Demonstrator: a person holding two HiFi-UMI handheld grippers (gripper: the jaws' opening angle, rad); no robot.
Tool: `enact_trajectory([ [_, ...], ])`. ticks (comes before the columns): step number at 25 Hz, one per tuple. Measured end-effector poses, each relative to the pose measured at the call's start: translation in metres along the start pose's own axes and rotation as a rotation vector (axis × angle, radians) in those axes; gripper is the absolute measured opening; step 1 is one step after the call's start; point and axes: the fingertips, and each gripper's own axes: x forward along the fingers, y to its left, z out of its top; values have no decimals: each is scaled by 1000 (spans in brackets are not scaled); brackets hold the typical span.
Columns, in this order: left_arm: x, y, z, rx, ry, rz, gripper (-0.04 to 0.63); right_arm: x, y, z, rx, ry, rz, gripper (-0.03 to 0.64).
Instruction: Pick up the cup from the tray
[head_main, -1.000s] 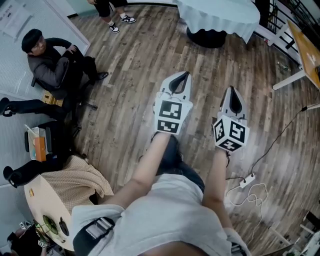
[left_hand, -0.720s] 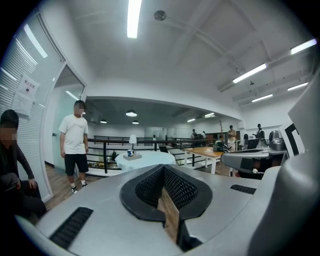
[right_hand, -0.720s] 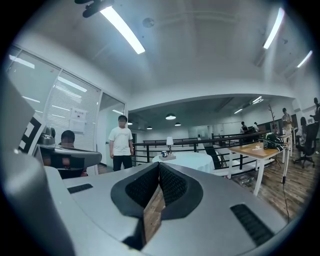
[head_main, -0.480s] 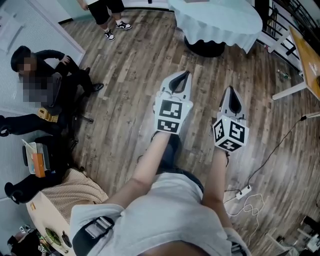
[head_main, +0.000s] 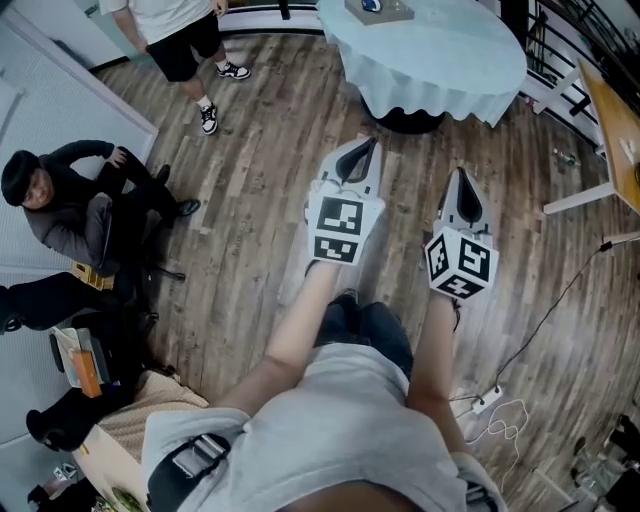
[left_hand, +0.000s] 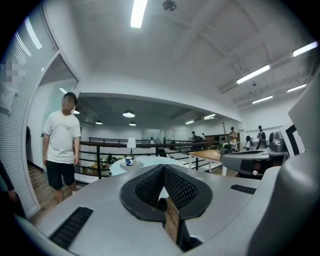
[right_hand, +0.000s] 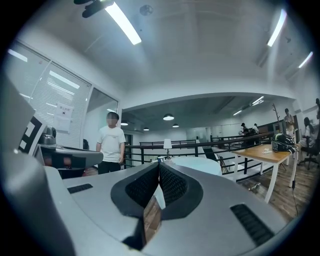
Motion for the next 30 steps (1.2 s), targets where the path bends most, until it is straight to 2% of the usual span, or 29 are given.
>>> enact_trajectory([
  [6, 54, 31, -11, -22, 28, 13, 6, 65, -9, -13, 2, 40, 16, 8],
  [12, 111, 65, -18, -41, 48, 61, 6, 137, -18, -17, -3, 53, 64, 8],
  [24, 280, 118, 16, -26, 42, 156, 6, 317, -76, 6, -6, 36, 169, 8],
  [30, 340, 131, 20, -21, 62, 172, 6, 381, -99, 6, 6, 44, 199, 8],
])
